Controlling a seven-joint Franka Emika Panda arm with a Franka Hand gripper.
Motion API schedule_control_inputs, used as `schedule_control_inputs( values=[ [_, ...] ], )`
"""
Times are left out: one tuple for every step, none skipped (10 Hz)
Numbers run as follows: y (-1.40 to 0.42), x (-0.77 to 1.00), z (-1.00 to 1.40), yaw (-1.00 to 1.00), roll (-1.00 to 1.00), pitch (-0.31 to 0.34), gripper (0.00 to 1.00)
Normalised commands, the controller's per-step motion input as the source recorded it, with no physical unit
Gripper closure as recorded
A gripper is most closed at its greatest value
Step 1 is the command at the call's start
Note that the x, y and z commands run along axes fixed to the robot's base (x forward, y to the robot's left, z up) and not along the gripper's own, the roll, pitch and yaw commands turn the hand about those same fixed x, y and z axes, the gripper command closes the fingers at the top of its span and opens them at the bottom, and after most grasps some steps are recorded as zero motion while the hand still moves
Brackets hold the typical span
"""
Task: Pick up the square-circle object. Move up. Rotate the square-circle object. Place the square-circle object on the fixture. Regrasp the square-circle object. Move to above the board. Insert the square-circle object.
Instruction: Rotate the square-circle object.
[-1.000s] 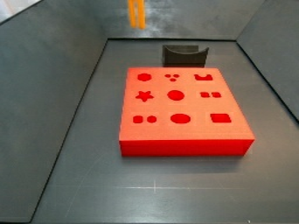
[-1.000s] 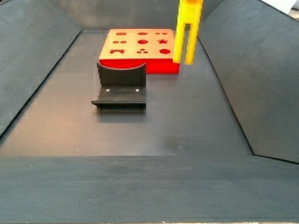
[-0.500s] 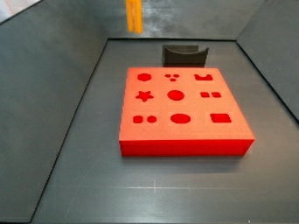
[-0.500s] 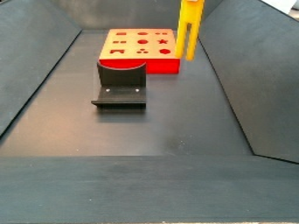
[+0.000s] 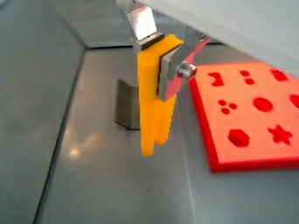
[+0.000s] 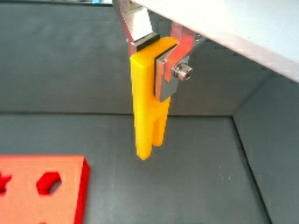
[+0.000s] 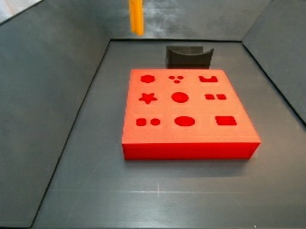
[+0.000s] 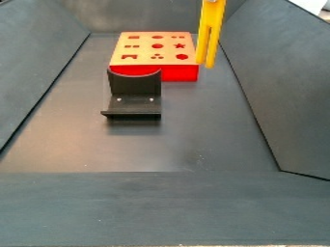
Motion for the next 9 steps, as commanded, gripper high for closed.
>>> schedule_control_inputs(
  values=[
    [0.02,-0.02,0.02,-1.00,-0.08,0.048,1.00],
    [0.02,-0.02,0.02,-1.00,-0.11,0.059,1.00],
    [0.02,-0.02,0.02,-1.00,-0.12,0.067,1.00],
    [0.02,-0.01,0.02,-0.80,-0.14,0.075,1.00],
    [0.02,-0.01,0.03,-0.64,-0.14,0.074,1.00],
    [0.02,-0.01,0.03,-0.38,-0.14,0.073,1.00],
    [0.00,0.00,0.00,-1.00,-0.09,0.048,1.00],
    [0.00,0.00,0.00,-1.00,-0.10,0.052,1.00],
    [0.00,0.00,0.00,-1.00,-0.12,0.059,1.00]
  ],
)
